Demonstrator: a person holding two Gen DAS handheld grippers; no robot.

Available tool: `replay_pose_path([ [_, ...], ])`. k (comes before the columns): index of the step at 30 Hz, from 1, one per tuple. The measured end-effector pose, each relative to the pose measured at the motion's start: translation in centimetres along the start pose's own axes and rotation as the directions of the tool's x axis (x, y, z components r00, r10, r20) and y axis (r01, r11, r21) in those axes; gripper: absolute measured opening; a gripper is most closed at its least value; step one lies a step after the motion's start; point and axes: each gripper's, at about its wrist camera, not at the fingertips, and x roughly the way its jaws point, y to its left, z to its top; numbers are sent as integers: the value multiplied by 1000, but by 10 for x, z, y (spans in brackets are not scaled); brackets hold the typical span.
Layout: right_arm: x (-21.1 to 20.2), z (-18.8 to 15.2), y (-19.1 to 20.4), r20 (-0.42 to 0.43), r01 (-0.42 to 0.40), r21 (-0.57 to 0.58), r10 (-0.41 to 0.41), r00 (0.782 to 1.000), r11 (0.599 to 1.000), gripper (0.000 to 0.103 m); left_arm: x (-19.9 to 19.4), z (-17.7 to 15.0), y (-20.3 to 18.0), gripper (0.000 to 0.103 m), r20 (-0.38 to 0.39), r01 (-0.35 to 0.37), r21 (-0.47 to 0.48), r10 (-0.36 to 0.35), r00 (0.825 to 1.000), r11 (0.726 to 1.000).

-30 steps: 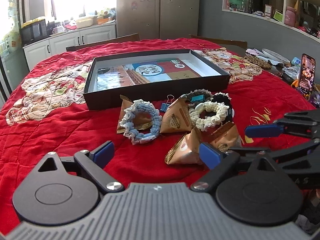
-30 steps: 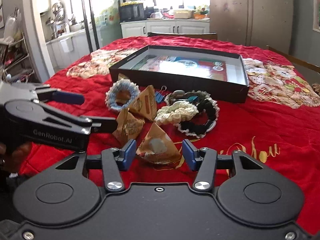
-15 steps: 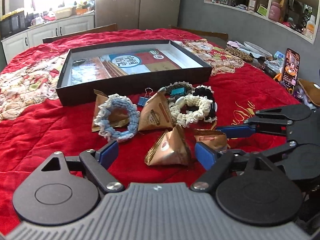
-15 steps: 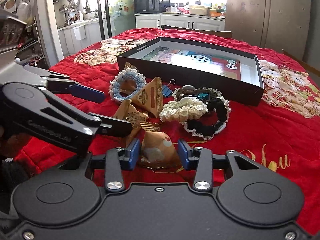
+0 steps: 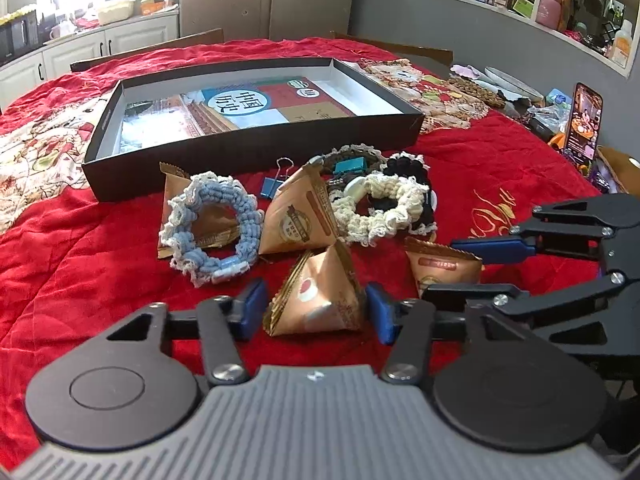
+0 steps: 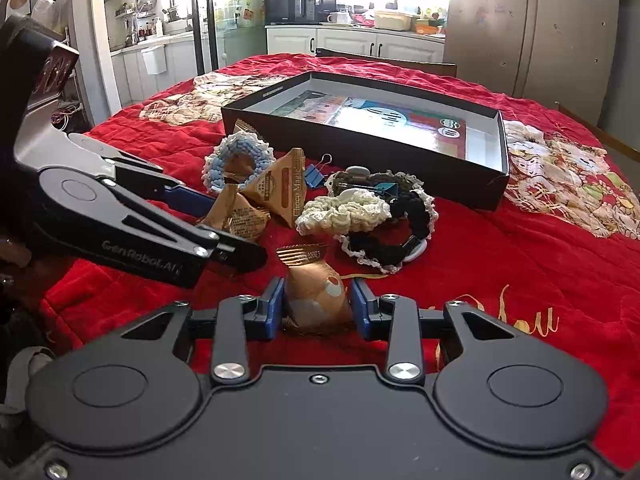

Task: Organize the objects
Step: 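Close the left tool on a brown paper packet while the right tool grasps another packet, then carry both brown packets up and over the black box tray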

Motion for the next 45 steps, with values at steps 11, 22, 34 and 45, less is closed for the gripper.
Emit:
replay_pose_path([
  [11,-7,2,0,12,-4,-2,4,1000,1000,29,-10,2,2,39,1,35,-12,-35,999,999],
  [22,-31,32,-8,119,24,-12,-22,993,1000,29,-31,29,9,39,80,11,-4,-10,997,1000],
  [34,-3,96,-42,196,136,11,-136,971,991,29,-18,93,43,39,176,-65,-58,74,982,996],
  [45,68,159,-91,184,169,109,-187,965,980,29,35,144,83,40,168,-145,-125,165,972,981],
])
